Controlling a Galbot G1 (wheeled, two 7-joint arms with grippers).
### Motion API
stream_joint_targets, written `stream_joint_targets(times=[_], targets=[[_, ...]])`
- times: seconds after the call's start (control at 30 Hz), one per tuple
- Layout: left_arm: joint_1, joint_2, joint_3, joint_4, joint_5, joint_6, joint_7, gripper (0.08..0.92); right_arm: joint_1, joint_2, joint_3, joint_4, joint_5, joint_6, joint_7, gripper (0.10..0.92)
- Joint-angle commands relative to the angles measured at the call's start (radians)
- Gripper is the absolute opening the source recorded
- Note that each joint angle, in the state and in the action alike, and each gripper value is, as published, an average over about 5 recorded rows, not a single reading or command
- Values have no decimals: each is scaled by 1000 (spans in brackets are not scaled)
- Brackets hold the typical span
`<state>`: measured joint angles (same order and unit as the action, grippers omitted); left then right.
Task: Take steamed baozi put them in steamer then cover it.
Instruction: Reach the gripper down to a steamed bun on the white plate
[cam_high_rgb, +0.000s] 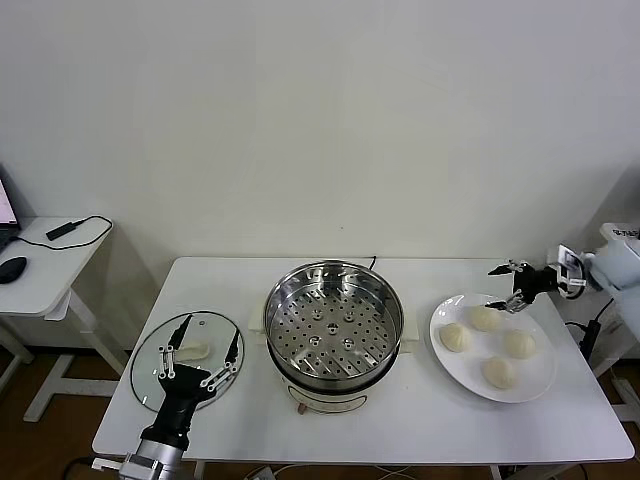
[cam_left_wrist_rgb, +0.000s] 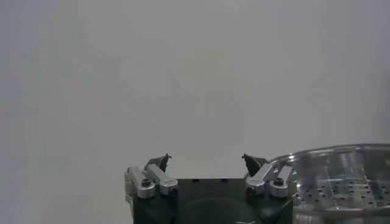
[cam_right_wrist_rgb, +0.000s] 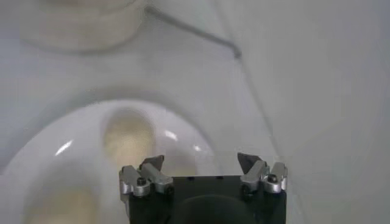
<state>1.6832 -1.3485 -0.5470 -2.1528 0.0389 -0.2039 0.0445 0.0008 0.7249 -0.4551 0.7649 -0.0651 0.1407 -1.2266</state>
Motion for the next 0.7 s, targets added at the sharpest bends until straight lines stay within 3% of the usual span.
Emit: stream_joint_targets(times=[0.03,0.37,0.7], targets=[[6,-2,-3,7,1,-7,-2,823,221,146,-178,-221,-250,76,-199,823],[1,-6,-6,27,0,-11,-13,823,165,217,-197,-257,-247,62,-38,823],[-1,-7,-5,47,-1,-12,-23,823,93,232,-180,-268,-257,53,22,823]])
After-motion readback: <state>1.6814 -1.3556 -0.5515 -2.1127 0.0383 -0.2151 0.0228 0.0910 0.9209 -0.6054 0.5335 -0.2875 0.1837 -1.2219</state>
